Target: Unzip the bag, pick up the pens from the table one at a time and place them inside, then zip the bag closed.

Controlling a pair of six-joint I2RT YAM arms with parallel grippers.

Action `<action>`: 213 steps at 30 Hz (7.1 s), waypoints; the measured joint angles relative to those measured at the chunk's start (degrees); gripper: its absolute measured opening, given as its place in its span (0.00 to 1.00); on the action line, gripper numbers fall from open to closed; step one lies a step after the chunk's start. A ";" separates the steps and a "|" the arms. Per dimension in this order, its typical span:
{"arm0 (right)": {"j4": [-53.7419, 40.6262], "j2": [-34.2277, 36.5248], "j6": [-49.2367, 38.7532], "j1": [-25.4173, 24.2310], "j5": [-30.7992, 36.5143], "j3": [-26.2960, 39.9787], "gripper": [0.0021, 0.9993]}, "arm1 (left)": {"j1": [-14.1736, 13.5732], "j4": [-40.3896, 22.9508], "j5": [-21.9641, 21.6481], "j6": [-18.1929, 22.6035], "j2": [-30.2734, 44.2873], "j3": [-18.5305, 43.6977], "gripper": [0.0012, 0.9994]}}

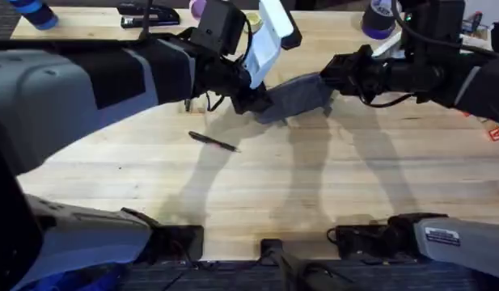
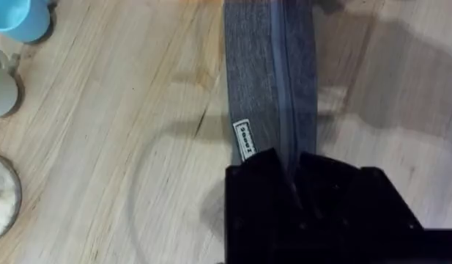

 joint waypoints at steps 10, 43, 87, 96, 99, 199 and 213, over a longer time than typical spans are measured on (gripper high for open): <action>1.29 0.00 -2.29 1.98 -2.69 0.00 0.03 | 0.00 0.15 -0.02 -0.02 0.00 0.00 0.10; 1.64 -3.28 -32.31 22.73 -0.45 0.81 0.03 | 0.00 0.05 0.07 0.00 0.00 0.00 0.11; -15.67 -16.92 -50.42 26.86 20.46 1.58 1.00 | 0.04 1.14 0.80 0.77 -0.02 -0.02 0.99; -25.85 -16.87 -53.78 25.49 20.22 10.17 1.00 | 0.07 1.17 -0.22 0.09 -3.30 -0.02 0.99; -30.44 -16.49 -55.52 22.50 17.91 15.27 1.00 | 0.60 -0.01 -0.35 -1.14 -7.95 0.00 0.99; -38.91 23.26 -122.18 15.15 9.42 35.52 1.00 | 9.14 -12.57 -0.57 -5.24 -20.65 0.00 0.99; -39.06 22.93 -118.46 15.15 9.51 35.52 1.00 | 9.14 -12.30 -7.02 -13.44 -20.63 0.00 0.99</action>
